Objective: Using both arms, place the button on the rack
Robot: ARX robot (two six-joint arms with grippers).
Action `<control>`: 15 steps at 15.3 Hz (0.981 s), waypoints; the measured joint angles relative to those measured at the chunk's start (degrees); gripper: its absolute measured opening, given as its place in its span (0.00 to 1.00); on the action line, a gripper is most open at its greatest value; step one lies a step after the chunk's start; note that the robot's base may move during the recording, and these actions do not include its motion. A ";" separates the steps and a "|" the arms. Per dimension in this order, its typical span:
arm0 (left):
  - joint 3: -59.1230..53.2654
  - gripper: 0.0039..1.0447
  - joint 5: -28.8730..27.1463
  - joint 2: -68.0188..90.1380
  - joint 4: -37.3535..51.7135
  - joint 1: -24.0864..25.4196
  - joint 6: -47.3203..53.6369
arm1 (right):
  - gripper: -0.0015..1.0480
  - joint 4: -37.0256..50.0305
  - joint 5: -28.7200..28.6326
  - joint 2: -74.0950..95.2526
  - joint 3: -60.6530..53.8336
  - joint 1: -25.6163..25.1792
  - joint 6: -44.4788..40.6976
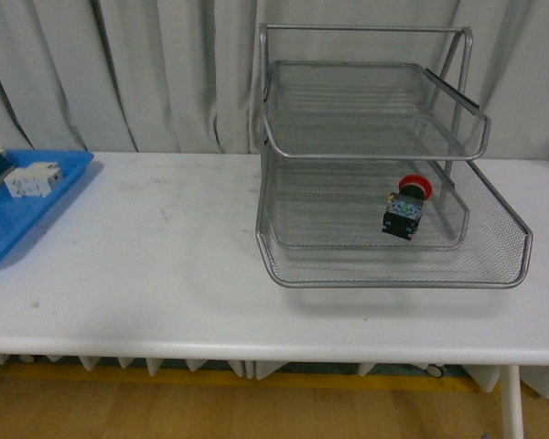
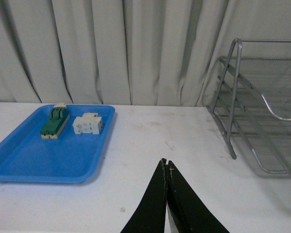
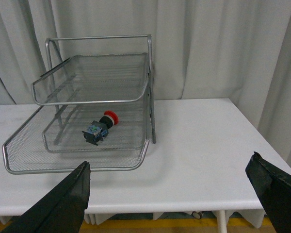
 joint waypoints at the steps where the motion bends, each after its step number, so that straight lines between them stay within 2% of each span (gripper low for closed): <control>1: -0.92 0.01 2.08 -2.49 -1.79 1.55 0.00 | 0.94 -0.02 0.00 0.00 0.00 0.00 0.02; 2: -1.77 0.01 5.38 -5.16 -3.58 4.96 0.02 | 0.94 0.02 -0.02 0.00 0.00 0.00 0.02; 3: -2.60 0.01 4.87 -7.10 -3.96 5.68 -0.07 | 0.94 0.00 0.00 0.00 0.00 0.00 0.00; 4: -4.15 0.01 5.57 -7.56 -2.54 5.35 -0.04 | 0.94 0.00 -0.02 0.00 0.00 0.00 0.00; 15: -4.79 0.01 5.70 -29.90 -23.89 5.25 -0.04 | 0.94 0.00 0.00 0.00 0.00 0.00 0.00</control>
